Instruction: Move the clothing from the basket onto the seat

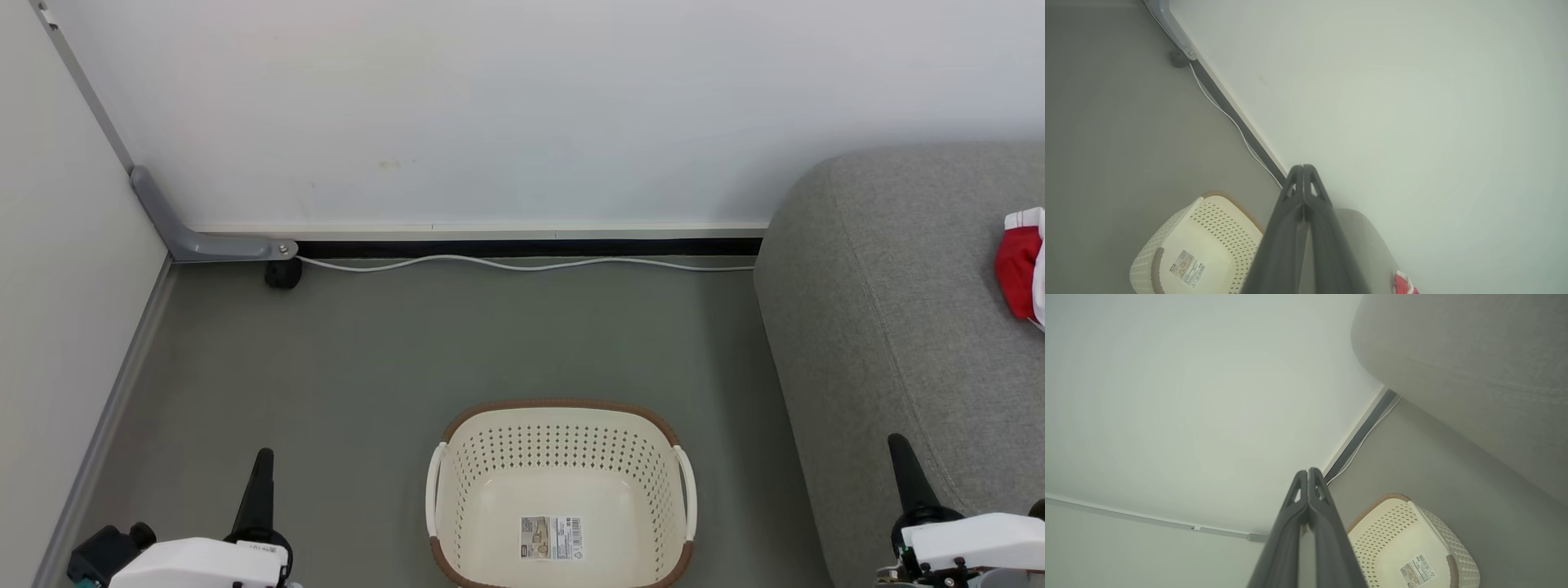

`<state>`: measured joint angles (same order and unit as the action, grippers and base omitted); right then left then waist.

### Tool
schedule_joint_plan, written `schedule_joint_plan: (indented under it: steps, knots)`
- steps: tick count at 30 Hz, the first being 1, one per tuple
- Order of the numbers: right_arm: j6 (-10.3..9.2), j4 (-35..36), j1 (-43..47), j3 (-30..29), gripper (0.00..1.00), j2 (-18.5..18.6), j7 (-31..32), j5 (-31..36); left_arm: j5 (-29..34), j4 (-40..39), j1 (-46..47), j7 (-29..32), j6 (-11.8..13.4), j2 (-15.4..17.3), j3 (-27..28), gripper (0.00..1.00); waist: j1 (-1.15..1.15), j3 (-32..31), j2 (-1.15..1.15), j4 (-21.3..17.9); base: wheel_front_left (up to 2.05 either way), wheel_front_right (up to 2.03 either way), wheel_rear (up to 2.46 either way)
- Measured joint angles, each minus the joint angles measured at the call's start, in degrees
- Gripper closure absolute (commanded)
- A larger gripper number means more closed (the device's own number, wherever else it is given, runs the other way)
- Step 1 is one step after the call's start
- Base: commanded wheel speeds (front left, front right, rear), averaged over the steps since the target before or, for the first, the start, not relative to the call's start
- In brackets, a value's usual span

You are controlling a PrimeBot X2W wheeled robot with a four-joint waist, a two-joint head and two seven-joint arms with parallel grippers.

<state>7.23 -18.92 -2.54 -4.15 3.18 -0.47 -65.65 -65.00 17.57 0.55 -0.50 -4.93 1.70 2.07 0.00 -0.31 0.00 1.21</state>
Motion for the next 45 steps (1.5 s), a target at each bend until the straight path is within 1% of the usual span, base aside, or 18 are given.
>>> schedule_joint_plan:
  steps: [8,17,28,30,36,38,41,45]
  knots:
    - [0.0,0.5,-0.4,-0.8,1.0,-0.1,1.1,-4.9,-5.1,-0.3,0.3,1.1,-0.2,0.1,0.6,1.0,0.0,0.1,0.0,-0.2,0.0,0.0,0.0]
    - [0.0,1.4,-0.4,-1.4,1.0,-0.4,2.9,-11.1,-11.4,-0.8,1.1,3.0,-1.1,0.1,1.0,1.0,0.0,0.2,0.0,-0.5,0.0,0.0,0.0]
    - [0.0,1.9,-0.5,-2.5,1.0,-0.7,4.1,-18.0,-18.5,-1.1,1.6,4.6,-1.2,0.1,1.8,1.0,0.0,0.3,0.0,-0.9,0.0,0.0,0.0]
    - [0.0,2.1,-0.6,-2.6,1.0,-0.7,4.7,-19.2,-20.0,-1.2,1.8,5.1,-1.6,0.2,1.9,1.0,0.0,0.4,0.0,-0.9,0.0,0.0,0.0]
    - [0.0,2.5,-1.1,-3.0,1.0,-0.8,5.7,-23.0,-23.9,-1.5,2.3,6.1,-1.7,0.2,2.3,1.0,0.0,0.4,0.0,-1.1,0.0,0.0,0.0]
    - [0.0,2.8,-1.1,-3.1,1.0,-0.8,6.0,-24.4,-25.0,-1.6,2.3,6.4,-2.1,0.2,2.4,1.0,0.0,0.5,0.0,-1.2,0.0,0.0,0.0]
    - [0.0,3.0,-1.1,-3.3,1.0,-0.9,6.5,-25.8,-26.7,-1.8,2.4,6.6,-2.1,0.2,2.5,1.0,0.0,0.5,0.0,-1.2,0.0,0.0,0.0]
    - [0.0,3.0,-1.1,-3.3,1.0,-0.9,6.5,-25.9,-26.9,-1.8,2.4,6.6,-2.1,0.2,2.5,1.0,0.0,0.5,0.0,-1.2,0.0,0.0,0.0]
